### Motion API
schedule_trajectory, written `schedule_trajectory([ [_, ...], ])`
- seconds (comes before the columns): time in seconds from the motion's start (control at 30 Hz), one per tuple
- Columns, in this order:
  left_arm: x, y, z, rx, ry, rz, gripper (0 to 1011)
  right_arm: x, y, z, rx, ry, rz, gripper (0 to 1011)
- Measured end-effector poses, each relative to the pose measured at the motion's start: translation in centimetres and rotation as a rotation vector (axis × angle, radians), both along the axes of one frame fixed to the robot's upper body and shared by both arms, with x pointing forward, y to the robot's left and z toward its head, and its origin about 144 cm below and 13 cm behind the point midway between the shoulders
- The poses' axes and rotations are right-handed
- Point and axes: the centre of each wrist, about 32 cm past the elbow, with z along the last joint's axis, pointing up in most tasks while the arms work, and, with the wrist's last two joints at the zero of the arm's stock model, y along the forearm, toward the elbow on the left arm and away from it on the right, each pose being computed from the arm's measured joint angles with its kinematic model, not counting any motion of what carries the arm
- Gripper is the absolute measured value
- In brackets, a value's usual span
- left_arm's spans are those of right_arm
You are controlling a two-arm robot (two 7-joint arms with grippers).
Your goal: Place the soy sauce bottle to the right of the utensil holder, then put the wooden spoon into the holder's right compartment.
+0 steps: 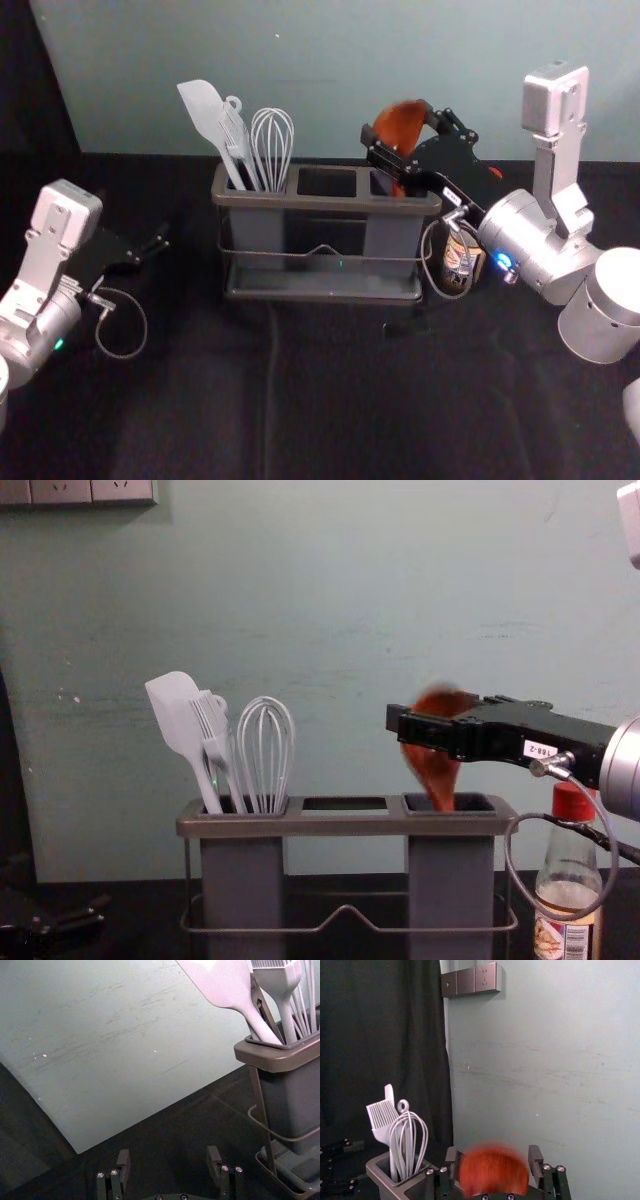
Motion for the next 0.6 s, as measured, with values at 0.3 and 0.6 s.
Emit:
schedule_trajectory([
  [0.3,0.00,0.00,0.00,0.000,0.000,0.000,1005,0.00,0.00,0.02,-0.001,-0.003,0.000,1002],
  [0.6,0.00,0.00,0.00,0.000,0.000,0.000,1005,-0.22,0.06,0.36,-0.008,-0.014,0.001,1002],
])
